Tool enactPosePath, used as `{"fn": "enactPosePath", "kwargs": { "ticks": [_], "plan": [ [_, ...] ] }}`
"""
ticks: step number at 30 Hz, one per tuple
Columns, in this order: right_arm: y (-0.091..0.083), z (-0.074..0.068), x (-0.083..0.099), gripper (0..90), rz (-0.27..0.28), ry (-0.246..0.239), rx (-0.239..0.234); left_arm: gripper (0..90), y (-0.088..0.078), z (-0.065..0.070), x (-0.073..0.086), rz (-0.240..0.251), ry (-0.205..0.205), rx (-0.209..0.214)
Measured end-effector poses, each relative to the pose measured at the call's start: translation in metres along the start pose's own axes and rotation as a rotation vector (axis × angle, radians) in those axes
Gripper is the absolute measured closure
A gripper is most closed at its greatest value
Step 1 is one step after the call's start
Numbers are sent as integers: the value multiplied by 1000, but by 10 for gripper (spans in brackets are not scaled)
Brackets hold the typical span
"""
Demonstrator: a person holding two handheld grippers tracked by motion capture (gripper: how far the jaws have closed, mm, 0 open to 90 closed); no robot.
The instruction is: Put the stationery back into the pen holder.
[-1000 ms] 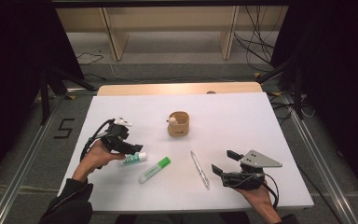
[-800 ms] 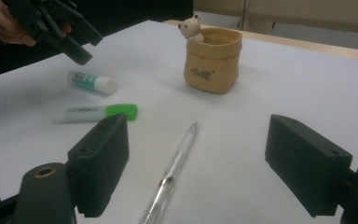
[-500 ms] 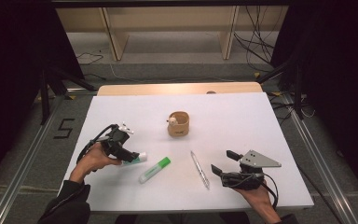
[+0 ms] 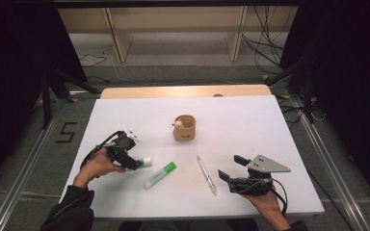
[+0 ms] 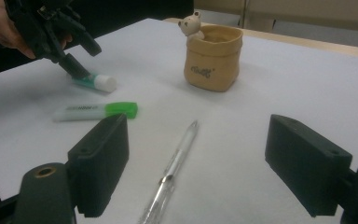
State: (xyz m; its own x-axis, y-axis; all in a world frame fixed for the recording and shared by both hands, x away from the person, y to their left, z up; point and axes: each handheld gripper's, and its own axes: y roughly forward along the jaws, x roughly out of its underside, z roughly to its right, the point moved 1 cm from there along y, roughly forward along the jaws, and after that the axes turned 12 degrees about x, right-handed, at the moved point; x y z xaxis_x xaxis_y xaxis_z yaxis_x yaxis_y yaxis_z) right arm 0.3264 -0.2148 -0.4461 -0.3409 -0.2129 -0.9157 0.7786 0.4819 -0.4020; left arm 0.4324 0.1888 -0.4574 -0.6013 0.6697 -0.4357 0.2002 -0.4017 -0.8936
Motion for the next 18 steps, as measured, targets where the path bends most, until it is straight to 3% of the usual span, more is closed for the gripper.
{"fn": "enactPosePath", "kwargs": {
  "ticks": [4,9,18],
  "plan": [
    [-1,0,0,224,1,2,3,208,3,0,-1,-9,13,7],
    [-2,-1,0,224,0,-5,6,241,6,1,0,-56,48,21],
    [-1,-3,1,224,-5,-14,4,342,9,1,4,-112,65,45]
  ]
}}
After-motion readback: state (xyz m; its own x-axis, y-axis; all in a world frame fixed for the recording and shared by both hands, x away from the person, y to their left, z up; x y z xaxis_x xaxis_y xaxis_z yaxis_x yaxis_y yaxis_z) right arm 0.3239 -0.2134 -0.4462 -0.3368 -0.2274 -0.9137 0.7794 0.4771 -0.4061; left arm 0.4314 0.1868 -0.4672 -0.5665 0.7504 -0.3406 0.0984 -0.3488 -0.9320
